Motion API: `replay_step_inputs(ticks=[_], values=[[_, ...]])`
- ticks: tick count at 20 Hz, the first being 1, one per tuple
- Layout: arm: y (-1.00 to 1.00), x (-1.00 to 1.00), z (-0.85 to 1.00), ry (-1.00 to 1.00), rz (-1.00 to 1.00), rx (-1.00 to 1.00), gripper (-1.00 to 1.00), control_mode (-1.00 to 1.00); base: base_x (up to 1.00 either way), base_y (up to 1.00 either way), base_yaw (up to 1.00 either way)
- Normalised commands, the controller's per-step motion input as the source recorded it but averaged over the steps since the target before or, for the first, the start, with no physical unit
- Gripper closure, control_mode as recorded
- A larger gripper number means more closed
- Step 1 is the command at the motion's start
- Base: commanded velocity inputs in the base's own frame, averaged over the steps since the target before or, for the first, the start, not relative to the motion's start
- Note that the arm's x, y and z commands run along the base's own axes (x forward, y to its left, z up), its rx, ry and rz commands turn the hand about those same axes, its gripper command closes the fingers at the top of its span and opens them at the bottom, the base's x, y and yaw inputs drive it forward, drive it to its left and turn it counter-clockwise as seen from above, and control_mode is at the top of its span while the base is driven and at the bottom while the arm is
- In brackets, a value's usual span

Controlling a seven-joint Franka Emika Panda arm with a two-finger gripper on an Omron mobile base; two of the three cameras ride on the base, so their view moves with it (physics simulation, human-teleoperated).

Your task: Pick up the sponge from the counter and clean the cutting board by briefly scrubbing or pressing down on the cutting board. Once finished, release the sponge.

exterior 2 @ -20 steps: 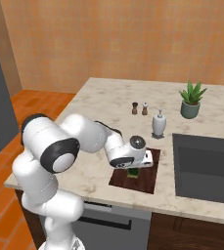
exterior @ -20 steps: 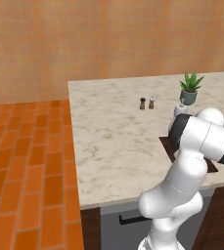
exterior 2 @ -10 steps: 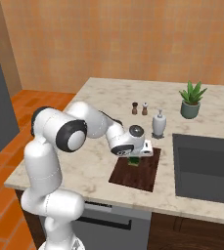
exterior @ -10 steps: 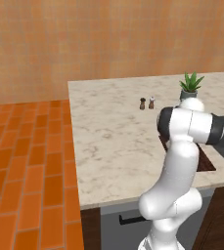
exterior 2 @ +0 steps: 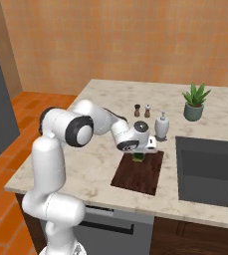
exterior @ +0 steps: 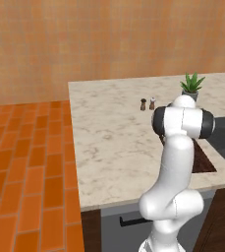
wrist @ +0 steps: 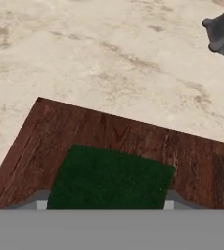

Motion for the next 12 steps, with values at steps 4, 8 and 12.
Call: replay_step_inputs(ticks=[4,8,12], values=[[-0.22,-0.38,-0.03,-0.04,-0.05,0.00,1.00,-1.00,0.00,0.00,0.00],[-0.19,-0.99,-0.21,-0.06,-0.05,0.00,1.00,-1.00,0.00,0.00,0.00],[-0.07,-1.00,-0.29,-0.03,-0.06,0.00,1.00,-1.00,0.00,0.00,0.00]])
